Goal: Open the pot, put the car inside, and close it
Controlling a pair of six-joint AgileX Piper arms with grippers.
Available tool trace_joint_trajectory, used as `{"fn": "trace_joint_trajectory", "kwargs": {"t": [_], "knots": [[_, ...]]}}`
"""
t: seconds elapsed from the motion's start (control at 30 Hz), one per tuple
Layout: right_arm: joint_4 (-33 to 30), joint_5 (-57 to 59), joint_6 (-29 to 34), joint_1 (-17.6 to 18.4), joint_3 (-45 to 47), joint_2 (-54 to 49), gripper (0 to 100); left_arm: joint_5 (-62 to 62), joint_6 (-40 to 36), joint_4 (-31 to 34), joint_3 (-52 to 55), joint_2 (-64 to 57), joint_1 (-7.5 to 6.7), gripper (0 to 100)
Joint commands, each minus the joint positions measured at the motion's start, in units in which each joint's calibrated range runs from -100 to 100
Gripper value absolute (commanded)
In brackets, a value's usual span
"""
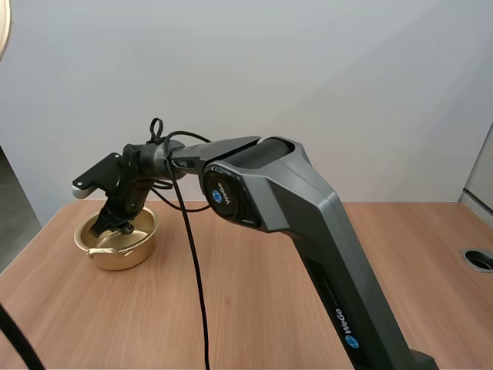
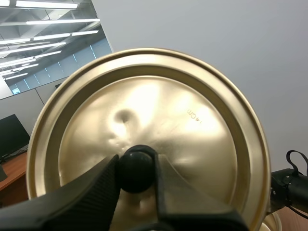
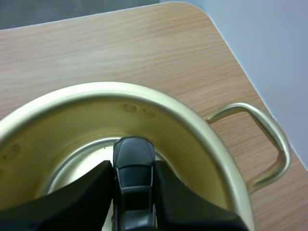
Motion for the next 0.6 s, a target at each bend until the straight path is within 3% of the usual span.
{"fn": "trace_joint_trajectory", "kwargs": {"t": [0.0, 0.03, 0.2, 0.57], "knots": [[0.1, -0.9, 4.9, 0.0, 0.0, 0.0, 1, 0.1, 0.0, 0.0, -0.1, -0.1, -0.03, 0], [0.1, -1.1, 5.3, 0.0, 0.0, 0.0, 13, 0.1, 0.0, 0.0, -0.1, -0.1, -0.03, 0], [0.1, -1.2, 4.5, 0.0, 0.0, 0.0, 100, 0.1, 0.0, 0.0, -0.1, -0.1, -0.03, 0], [-1.0, -4.7, 2.8, 0.0, 0.0, -1.6, 100, 0.1, 0.0, 0.0, -0.1, -0.1, -0.03, 0]]}}
